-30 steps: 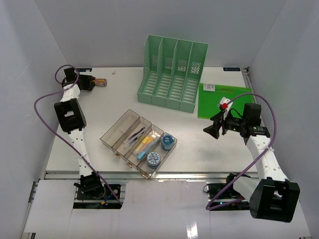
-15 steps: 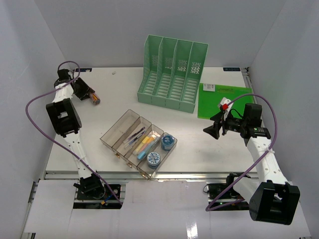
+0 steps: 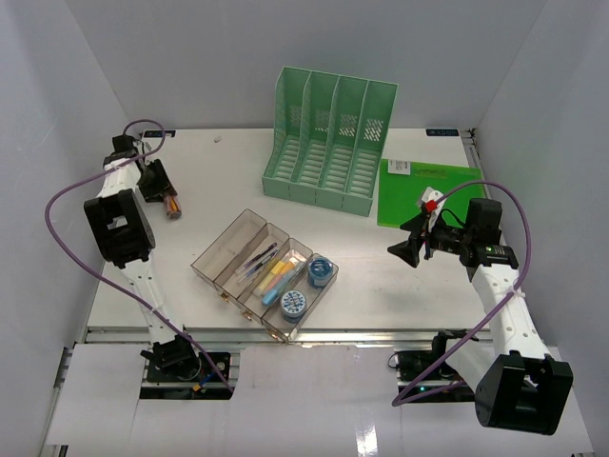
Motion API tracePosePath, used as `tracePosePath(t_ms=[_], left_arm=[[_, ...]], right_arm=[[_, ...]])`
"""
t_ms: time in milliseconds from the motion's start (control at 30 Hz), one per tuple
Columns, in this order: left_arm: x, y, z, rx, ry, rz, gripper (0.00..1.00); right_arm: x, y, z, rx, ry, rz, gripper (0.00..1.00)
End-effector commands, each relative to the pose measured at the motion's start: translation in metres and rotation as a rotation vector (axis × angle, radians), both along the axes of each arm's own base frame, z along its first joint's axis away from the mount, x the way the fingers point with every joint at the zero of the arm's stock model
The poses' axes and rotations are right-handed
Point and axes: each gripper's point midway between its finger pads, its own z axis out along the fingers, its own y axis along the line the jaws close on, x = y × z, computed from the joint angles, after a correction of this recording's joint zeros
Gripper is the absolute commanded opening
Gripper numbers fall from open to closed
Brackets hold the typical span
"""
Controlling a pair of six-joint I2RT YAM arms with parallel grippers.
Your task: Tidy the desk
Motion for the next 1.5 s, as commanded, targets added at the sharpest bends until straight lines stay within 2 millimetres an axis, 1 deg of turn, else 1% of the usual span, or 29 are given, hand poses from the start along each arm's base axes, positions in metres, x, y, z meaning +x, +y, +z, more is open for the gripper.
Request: tracePosePath(t_ms=[0,200,467,567,600,633,700,800,833,933,1000,1067,1100,1133,1167,1200,1267,1300,1333,1367,1467], left_arm=[[-0.071,-0.007,-0.055,0.069,0.320,-0.044,0.52],[-0.070,-0.018,-0.047,0.110,0.319,-0.071,0.55],[-0.080,-0.029,-0.040,0.105,0.322,-0.083,0.60],[-0.085,-0.033,-0.041,0.107,0.332,-0.089,0.59],[-0.086,-0.035,-0.041,0.109,0.335,-0.091,0.58],[-0.088,-0.037,-0.040,0.110,0.336,-0.092,0.55],[-0.087,-0.038,-0.037,0.110,0.328,-0.086,0.31],[-0.076,-0.039,-0.017,0.111,0.260,-0.069,0.01],[-0.072,-0.039,-0.010,0.110,0.235,-0.065,0.00],[-0.048,-0.046,0.040,0.100,0.069,-0.068,0.00],[-0.036,-0.057,0.074,0.091,-0.043,-0.090,0.00],[-0.032,-0.078,0.095,0.093,-0.135,-0.134,0.00],[-0.036,-0.092,0.108,0.098,-0.173,-0.162,0.00],[-0.035,-0.099,0.126,0.115,-0.230,-0.181,0.00],[-0.035,-0.111,0.137,0.126,-0.271,-0.210,0.00],[-0.038,-0.124,0.143,0.129,-0.292,-0.244,0.00],[-0.052,-0.146,0.149,0.131,-0.309,-0.308,0.00],[-0.062,-0.159,0.149,0.134,-0.313,-0.348,0.00],[-0.074,-0.178,0.148,0.139,-0.315,-0.401,0.00],[-0.083,-0.186,0.147,0.161,-0.317,-0.445,0.00],[-0.121,-0.210,0.131,0.228,-0.302,-0.594,0.00]], right_arm=[[0.001,0.000,0.017,0.009,-0.049,0.012,0.79],[0.001,0.000,0.018,0.009,-0.051,0.011,0.79],[0.001,-0.001,0.019,0.010,-0.054,0.009,0.79],[0.001,-0.001,0.019,0.010,-0.055,0.008,0.79],[0.001,-0.002,0.018,0.010,-0.054,0.007,0.79],[0.001,-0.002,0.018,0.010,-0.053,0.006,0.79],[0.001,-0.002,0.018,0.010,-0.053,0.006,0.79],[0.001,-0.002,0.019,0.009,-0.056,0.005,0.79],[0.001,-0.002,0.018,0.010,-0.053,0.006,0.79],[0.001,-0.002,0.018,0.012,-0.055,0.008,0.79],[0.000,-0.002,0.019,0.012,-0.055,0.009,0.79],[0.000,-0.002,0.019,0.012,-0.055,0.009,0.79],[0.000,-0.001,0.019,0.013,-0.058,0.010,0.79],[0.000,-0.001,0.019,0.014,-0.056,0.011,0.79],[0.000,-0.001,0.019,0.015,-0.055,0.012,0.79],[0.000,-0.001,0.018,0.015,-0.054,0.012,0.79],[0.000,-0.001,0.018,0.014,-0.054,0.011,0.79],[0.000,-0.001,0.018,0.014,-0.055,0.012,0.79],[0.000,-0.001,0.018,0.014,-0.055,0.012,0.79],[0.000,-0.001,0.018,0.014,-0.053,0.012,0.79],[0.000,-0.001,0.017,0.015,-0.052,0.014,0.79]])
